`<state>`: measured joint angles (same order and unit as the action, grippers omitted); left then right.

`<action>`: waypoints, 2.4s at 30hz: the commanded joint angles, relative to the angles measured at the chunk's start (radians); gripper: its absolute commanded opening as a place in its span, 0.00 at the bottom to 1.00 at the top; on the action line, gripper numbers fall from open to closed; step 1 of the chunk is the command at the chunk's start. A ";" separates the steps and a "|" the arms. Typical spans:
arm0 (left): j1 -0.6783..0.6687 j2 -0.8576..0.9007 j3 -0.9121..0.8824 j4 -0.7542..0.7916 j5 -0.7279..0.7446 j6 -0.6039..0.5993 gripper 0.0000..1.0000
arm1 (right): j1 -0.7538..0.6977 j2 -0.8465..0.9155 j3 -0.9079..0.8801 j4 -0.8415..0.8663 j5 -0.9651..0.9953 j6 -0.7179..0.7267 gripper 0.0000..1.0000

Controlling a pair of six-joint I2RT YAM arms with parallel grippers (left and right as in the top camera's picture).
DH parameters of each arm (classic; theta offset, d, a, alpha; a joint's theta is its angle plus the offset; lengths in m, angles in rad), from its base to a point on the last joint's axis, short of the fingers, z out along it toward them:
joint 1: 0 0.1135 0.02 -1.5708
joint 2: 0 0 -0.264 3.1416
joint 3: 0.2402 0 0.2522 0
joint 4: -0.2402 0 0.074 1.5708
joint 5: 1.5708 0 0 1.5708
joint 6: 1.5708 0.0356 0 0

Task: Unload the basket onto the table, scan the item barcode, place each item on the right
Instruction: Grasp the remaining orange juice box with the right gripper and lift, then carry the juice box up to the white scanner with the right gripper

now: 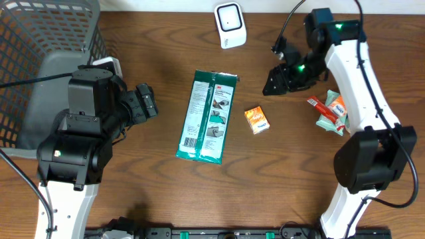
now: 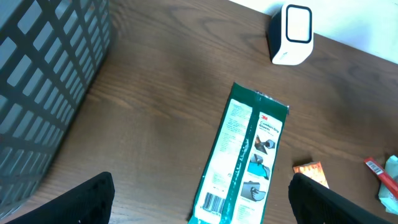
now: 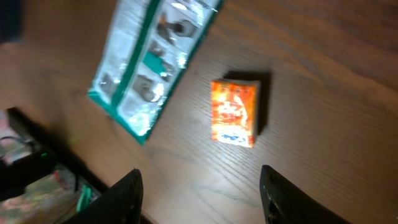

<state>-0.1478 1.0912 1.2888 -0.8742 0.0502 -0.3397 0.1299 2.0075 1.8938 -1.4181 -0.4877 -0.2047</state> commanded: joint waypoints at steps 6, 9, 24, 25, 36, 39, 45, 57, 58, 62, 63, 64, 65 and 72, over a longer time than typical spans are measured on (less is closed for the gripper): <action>-0.001 -0.001 0.008 0.000 0.001 0.002 0.90 | 0.021 0.006 -0.216 0.205 0.095 0.158 0.50; -0.001 -0.001 0.008 0.000 0.001 0.002 0.90 | 0.024 0.006 -0.286 0.280 0.095 0.167 0.47; -0.001 -0.001 0.008 0.000 0.001 0.002 0.90 | 0.094 0.006 -0.514 0.528 0.167 0.167 0.30; -0.001 -0.001 0.008 0.000 0.001 0.002 0.90 | 0.096 0.006 -0.521 0.540 0.193 0.167 0.29; -0.001 -0.001 0.008 0.000 0.001 0.002 0.90 | 0.108 0.007 -0.589 0.631 0.190 0.171 0.26; -0.001 -0.001 0.008 0.000 0.001 0.002 0.90 | 0.113 0.007 -0.621 0.661 0.191 0.226 0.21; -0.001 -0.001 0.008 0.000 0.001 0.002 0.90 | 0.119 0.007 -0.695 0.745 0.192 0.252 0.01; -0.001 -0.001 0.008 0.000 0.001 0.002 0.90 | 0.171 -0.257 -0.436 0.507 0.475 0.288 0.01; -0.001 -0.001 0.008 0.000 0.001 0.002 0.91 | 0.183 -0.282 -0.425 0.488 0.530 0.294 0.01; -0.001 -0.001 0.008 0.000 0.001 0.002 0.90 | 0.233 -0.345 -0.357 0.402 0.708 0.295 0.01; -0.001 -0.001 0.008 0.000 0.001 0.002 0.90 | 0.245 -0.348 -0.324 0.375 0.729 0.295 0.01; -0.001 -0.001 0.008 0.000 0.001 0.002 0.90 | 0.253 -0.348 -0.287 0.346 0.735 0.299 0.01; -0.001 -0.001 0.008 0.000 0.001 0.002 0.90 | 0.258 -0.346 -0.249 0.319 0.734 0.306 0.01; -0.001 -0.001 0.008 0.000 0.001 0.002 0.90 | 0.270 -0.317 0.080 0.117 0.802 0.339 0.01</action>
<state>-0.1478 1.0912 1.2888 -0.8738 0.0498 -0.3401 0.3931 1.6741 1.8229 -1.2503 0.2287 0.1017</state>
